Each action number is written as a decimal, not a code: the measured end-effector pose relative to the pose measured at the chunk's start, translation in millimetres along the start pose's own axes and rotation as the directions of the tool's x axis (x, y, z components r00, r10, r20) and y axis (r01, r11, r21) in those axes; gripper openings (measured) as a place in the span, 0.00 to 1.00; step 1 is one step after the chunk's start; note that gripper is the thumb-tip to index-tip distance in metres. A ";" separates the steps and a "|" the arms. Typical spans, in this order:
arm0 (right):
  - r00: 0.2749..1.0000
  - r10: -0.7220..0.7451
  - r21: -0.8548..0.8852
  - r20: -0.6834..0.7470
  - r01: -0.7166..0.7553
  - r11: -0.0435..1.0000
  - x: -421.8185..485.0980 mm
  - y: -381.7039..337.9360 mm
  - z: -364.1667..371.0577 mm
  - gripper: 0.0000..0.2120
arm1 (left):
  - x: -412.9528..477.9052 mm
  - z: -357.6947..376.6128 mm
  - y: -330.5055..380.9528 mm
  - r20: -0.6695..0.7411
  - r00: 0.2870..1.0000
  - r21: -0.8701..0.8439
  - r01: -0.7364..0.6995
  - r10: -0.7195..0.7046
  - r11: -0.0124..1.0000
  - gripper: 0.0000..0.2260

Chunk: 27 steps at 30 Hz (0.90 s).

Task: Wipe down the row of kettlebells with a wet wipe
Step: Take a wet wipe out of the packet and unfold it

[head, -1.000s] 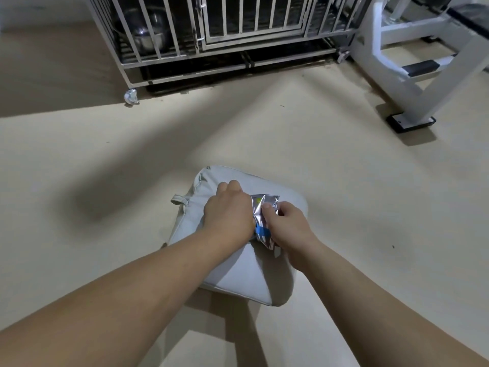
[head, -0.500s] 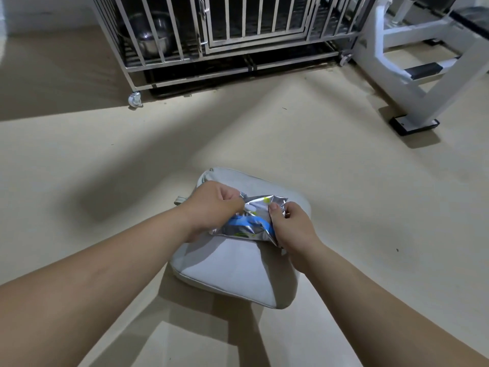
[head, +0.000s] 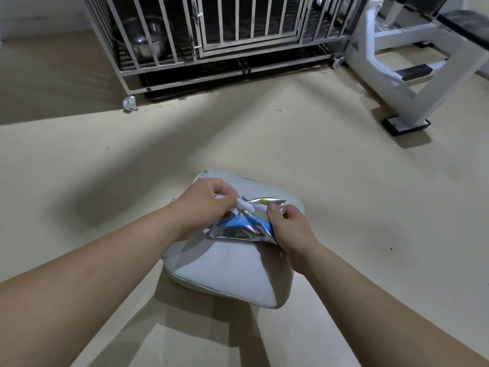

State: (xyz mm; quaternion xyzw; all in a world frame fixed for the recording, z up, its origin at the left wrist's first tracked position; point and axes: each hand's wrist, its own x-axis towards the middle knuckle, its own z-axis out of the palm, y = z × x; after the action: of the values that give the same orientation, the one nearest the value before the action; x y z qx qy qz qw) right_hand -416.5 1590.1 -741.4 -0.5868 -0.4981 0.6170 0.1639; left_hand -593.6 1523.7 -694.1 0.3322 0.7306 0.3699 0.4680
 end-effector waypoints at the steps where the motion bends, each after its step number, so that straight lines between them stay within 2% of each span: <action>1: 1.000 -0.008 -0.004 -0.011 0.008 1.000 -0.9 -0.1 0.7 0.16 | -0.3 1.6 2.8 -0.038 0.992 0.203 -0.113 0.124 0.973 0.05; 3: 0.999 -0.030 -0.022 -0.033 0.029 0.999 -2.0 0.2 2.5 0.16 | -1.4 7.0 9.8 0.003 0.931 0.463 -0.325 0.365 0.825 0.09; 4: 0.998 -0.040 -0.038 -0.045 0.039 0.999 -2.1 0.5 3.0 0.16 | -2.0 10.5 13.7 0.055 0.899 0.568 -0.386 0.435 0.727 0.10; 6: 0.996 -0.058 -0.068 -0.063 0.053 0.996 -2.8 0.2 3.4 0.15 | -2.3 18.0 18.4 0.134 0.879 0.772 -0.382 0.457 0.509 0.10; 7: 0.995 -0.068 -0.079 -0.068 0.062 0.995 -3.2 0.1 3.6 0.15 | -1.6 20.5 18.3 0.132 0.882 0.825 -0.350 0.452 0.443 0.10; 8: 0.995 -0.077 -0.087 -0.070 0.071 0.994 -3.2 0.3 3.4 0.15 | -1.1 22.4 17.6 0.113 0.889 0.850 -0.317 0.444 0.420 0.09; 11: 0.995 -0.090 -0.104 -0.052 0.084 0.991 -4.2 -0.3 2.7 0.15 | -3.8 27.2 18.4 0.064 0.908 0.862 -0.260 0.415 0.436 0.03; 13: 0.995 -0.089 -0.105 -0.037 0.084 0.991 -4.2 -0.7 2.3 0.15 | -4.6 29.6 20.7 0.046 0.907 0.858 -0.251 0.419 0.449 0.02; 14: 0.996 -0.087 -0.104 -0.036 0.083 0.991 -4.0 -1.0 2.1 0.16 | -3.6 29.1 21.6 0.024 0.911 0.842 -0.240 0.411 0.484 0.02; 18: 0.997 -0.071 -0.105 -0.041 0.066 0.992 -3.3 -1.4 1.7 0.16 | 1.9 18.1 25.9 -0.091 0.956 0.664 -0.149 0.278 0.732 0.05; 20: 0.997 -0.058 -0.109 -0.048 0.053 0.993 -3.5 -2.7 0.7 0.16 | 1.2 10.4 30.9 -0.135 0.977 0.454 -0.089 0.167 0.887 0.06; 22: 0.998 -0.044 -0.109 -0.050 0.038 0.993 -3.3 -4.7 -0.4 0.16 | -1.4 5.5 36.7 -0.142 0.989 0.131 -0.020 0.038 0.991 0.06; 25: 0.999 -0.030 -0.123 -0.042 0.024 0.992 -2.7 -6.8 -0.3 0.16 | -0.5 -2.2 40.0 -0.141 0.987 -0.227 0.044 -0.077 0.973 0.06; 27: 0.999 -0.024 -0.123 -0.042 0.018 0.992 -1.9 -6.3 0.8 0.16 | 1.8 -7.4 37.1 -0.080 0.988 -0.351 0.096 -0.132 0.931 0.07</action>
State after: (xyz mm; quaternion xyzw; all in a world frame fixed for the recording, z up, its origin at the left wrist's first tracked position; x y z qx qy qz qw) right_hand -419.1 1591.1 -735.4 -0.6037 -0.5376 0.5706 0.1448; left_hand -595.9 1542.3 -661.2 0.1823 0.6953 0.4813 0.5016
